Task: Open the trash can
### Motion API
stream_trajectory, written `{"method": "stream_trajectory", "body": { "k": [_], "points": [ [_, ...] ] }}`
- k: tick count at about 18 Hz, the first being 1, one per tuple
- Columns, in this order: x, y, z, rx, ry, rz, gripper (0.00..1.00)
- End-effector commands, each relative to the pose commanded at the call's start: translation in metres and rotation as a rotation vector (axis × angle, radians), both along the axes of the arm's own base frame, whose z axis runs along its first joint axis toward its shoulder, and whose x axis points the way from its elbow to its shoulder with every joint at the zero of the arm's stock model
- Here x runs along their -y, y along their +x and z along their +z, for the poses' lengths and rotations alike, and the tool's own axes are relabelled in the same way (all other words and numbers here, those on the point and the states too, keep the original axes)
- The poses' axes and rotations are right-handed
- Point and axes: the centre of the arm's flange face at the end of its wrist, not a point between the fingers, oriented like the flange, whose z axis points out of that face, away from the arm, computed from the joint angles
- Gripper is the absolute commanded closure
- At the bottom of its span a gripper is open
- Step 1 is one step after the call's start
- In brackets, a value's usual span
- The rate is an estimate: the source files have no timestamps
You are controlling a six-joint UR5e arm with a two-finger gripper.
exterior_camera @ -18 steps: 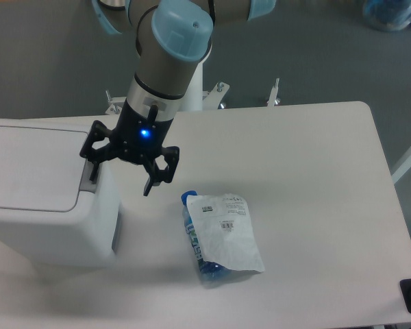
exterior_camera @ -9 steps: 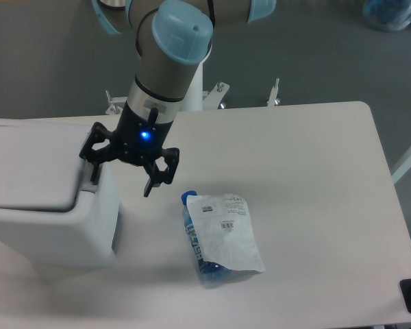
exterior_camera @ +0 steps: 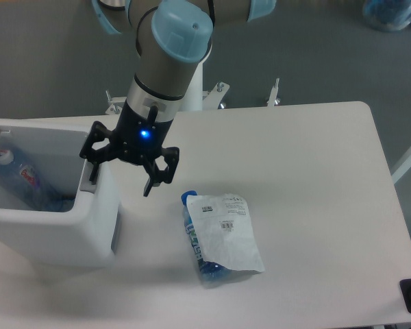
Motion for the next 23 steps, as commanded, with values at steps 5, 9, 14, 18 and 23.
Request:
{"method": "stream_trajectory", "body": {
  "k": [5, 9, 14, 18, 23],
  "points": [
    [0.016, -0.033, 0.006, -0.037, -0.012, 0.061, 0.00],
    [0.037, -0.069, 0.001, -0.036, -0.028, 0.130, 0.00],
    [0.056, -0.102, -0.015, -0.061, -0.037, 0.111, 0.00],
    [0.101, -0.156, -0.053, -0.093, -0.057, 0.061, 0.00],
    [0.121, -0.193, -0.117, -0.202, -0.304, -0.062, 0.00]
  ]
}}
